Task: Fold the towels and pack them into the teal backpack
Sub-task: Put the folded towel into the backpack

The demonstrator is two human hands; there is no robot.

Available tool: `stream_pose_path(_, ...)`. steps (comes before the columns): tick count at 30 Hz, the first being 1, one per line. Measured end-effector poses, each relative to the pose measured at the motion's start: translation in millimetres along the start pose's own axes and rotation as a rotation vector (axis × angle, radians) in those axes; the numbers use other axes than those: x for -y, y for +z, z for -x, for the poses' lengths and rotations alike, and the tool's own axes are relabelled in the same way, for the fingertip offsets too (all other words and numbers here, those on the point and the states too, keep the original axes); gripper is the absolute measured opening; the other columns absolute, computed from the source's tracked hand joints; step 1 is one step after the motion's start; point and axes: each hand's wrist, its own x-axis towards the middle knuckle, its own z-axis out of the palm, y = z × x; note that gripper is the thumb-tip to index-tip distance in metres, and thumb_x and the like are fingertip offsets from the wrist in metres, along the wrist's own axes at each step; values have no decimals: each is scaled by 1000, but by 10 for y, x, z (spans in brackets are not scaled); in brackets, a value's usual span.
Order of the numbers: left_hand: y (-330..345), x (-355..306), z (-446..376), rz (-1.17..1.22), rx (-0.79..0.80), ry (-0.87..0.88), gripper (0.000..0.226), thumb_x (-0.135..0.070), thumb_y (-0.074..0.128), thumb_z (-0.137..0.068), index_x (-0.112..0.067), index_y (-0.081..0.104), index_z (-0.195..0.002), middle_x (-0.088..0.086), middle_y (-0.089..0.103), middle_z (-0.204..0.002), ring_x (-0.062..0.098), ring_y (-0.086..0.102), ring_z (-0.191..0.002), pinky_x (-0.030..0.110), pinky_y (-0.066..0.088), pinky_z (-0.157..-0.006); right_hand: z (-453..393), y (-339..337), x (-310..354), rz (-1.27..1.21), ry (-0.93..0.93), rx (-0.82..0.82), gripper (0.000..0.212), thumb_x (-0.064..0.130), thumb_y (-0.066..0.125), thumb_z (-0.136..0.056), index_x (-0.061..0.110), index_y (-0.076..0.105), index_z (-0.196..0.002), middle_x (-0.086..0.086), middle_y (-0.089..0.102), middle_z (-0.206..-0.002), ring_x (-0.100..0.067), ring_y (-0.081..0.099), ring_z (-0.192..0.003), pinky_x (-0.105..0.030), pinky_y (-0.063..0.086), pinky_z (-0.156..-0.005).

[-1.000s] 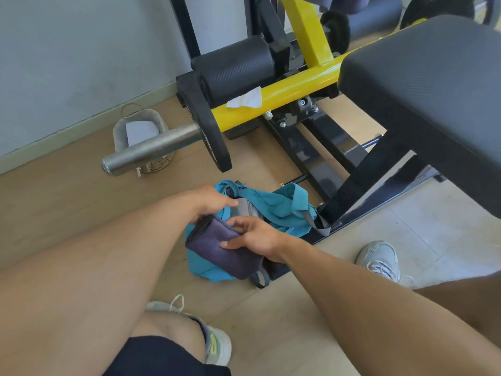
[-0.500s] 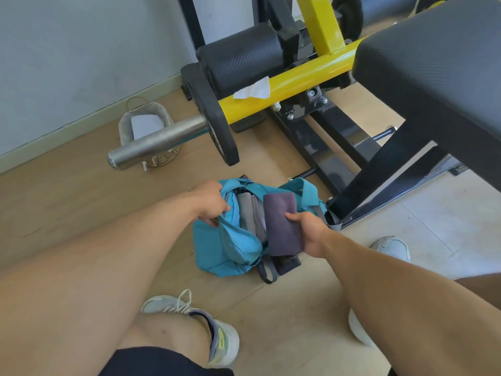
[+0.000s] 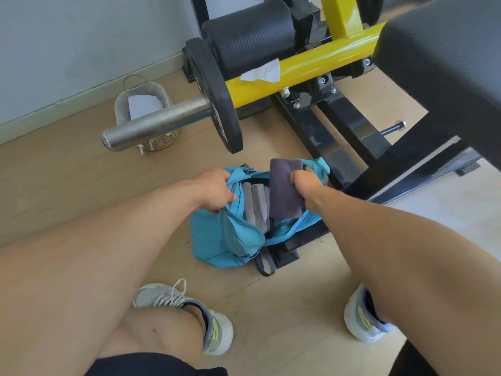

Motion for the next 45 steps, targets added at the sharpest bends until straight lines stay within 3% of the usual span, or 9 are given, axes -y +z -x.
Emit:
stream_pose_path(9,57,-47,-44,-18,-12,27,24,-16,67,-97,-5,61,-117,18,67,-117,35,70,-105,51,61,-86,-133,48,-147,85,-168,-55,66,4,38,-91,30,40,-151,-2,51,-143,-29,47,-132,-49,39,-115)
stream_pose_path(13,56,-57,-51,-30,-18,31,24,-18,68,-97,-8,61,-117,17,67,-116,35,71,-104,52,60,-89,-131,110,-257,255,-119,64,82,2,40,-92,37,15,-162,-5,32,-162,-33,34,-146,-44,33,-118)
stream_pose_path(20,58,-117,-70,-24,-98,78,17,-19,66,-98,-8,63,-110,13,67,-109,31,68,-102,40,55,-84,-129,228,-330,414,-224,-21,84,7,49,-98,27,0,-163,-17,49,-147,-35,56,-122,-38,46,-99)
stream_pose_path(26,60,-119,-88,2,-116,90,18,-19,66,-97,-7,63,-110,10,66,-106,31,67,-102,41,56,-88,-187,261,-478,479,-223,-22,79,29,54,-103,21,4,-163,-17,41,-156,-39,49,-134,-43,41,-108)
stream_pose_path(29,48,-145,-84,-8,-100,85,20,-19,66,-97,-6,63,-113,13,67,-112,31,67,-104,46,57,-93,-116,190,-527,580,-270,-54,64,46,38,-106,18,19,-160,-17,46,-152,-39,48,-135,-46,39,-109)
stream_pose_path(33,16,-218,-42,-30,-29,53,23,-16,65,-98,-4,62,-118,17,68,-114,33,70,-103,49,60,-88,118,-68,-633,1273,-429,-43,36,28,44,-96,20,51,-130,-10,66,-123,-33,57,-115,-45,36,-103)
stream_pose_path(37,6,-316,-4,76,19,-16,23,-8,57,-103,1,58,-124,25,70,-112,32,74,-87,41,65,-71,319,-267,-764,1722,-416,8,28,32,45,-95,26,60,-118,-2,70,-117,-26,58,-114,-43,31,-106)
stream_pose_path(40,9,-373,16,116,63,-71,29,-11,55,-104,9,58,-125,31,69,-114,37,74,-99,31,61,-59,415,-346,-814,1726,-390,5,33,28,45,-96,24,53,-128,-1,70,-118,-25,63,-112,-42,35,-102)
stream_pose_path(45,37,-416,51,102,104,-96,38,-8,61,-100,7,52,-134,31,67,-119,38,73,-101,40,63,-79,453,-467,-823,1517,-312,42,63,21,61,-94,17,33,-150,-7,60,-133,-30,60,-120,-44,51,-100)
